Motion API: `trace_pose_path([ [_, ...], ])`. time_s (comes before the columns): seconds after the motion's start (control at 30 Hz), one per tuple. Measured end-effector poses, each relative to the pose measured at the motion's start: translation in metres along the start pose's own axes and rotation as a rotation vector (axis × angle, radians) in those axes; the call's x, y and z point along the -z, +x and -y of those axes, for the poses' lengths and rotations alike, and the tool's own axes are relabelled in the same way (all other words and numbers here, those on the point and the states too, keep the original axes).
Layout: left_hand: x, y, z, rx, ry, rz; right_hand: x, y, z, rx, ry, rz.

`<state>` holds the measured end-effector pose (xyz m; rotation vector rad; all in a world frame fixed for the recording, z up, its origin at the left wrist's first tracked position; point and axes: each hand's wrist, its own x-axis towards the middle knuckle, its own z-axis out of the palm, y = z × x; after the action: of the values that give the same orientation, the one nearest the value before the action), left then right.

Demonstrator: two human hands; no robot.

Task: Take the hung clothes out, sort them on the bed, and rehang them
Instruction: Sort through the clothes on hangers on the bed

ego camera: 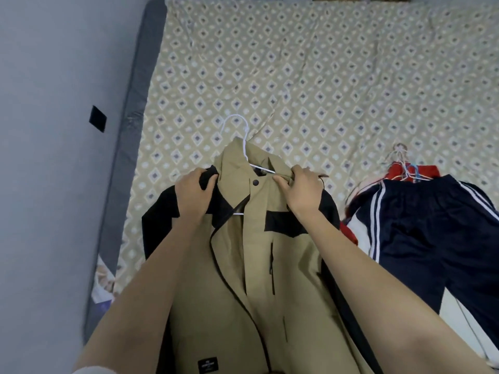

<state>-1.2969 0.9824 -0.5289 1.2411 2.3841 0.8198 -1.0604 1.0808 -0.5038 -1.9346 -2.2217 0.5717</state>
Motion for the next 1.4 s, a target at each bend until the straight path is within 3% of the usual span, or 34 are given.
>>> trace_pose_path([
  [0.33,-0.05,-0.008,0.005,-0.005,0.154,0.004,-0.006,0.003,-0.039,0.099,0.029,0.129],
  [0.7,-0.023,-0.061,-0.112,-0.207,0.26,0.085,0.096,-0.046,-0.09,0.129,-0.12,0.112],
  [1.03,-0.092,-0.146,-0.248,-0.242,0.327,0.08,0.173,-0.078,-0.23,0.149,-0.139,0.144],
  [1.27,-0.178,-0.229,-0.338,-0.108,0.306,0.084,0.23,-0.074,-0.358,0.197,-0.13,0.166],
  [1.4,-0.216,-0.256,-0.374,-0.088,0.294,0.109,0.248,-0.067,-0.421,0.137,-0.128,0.217],
])
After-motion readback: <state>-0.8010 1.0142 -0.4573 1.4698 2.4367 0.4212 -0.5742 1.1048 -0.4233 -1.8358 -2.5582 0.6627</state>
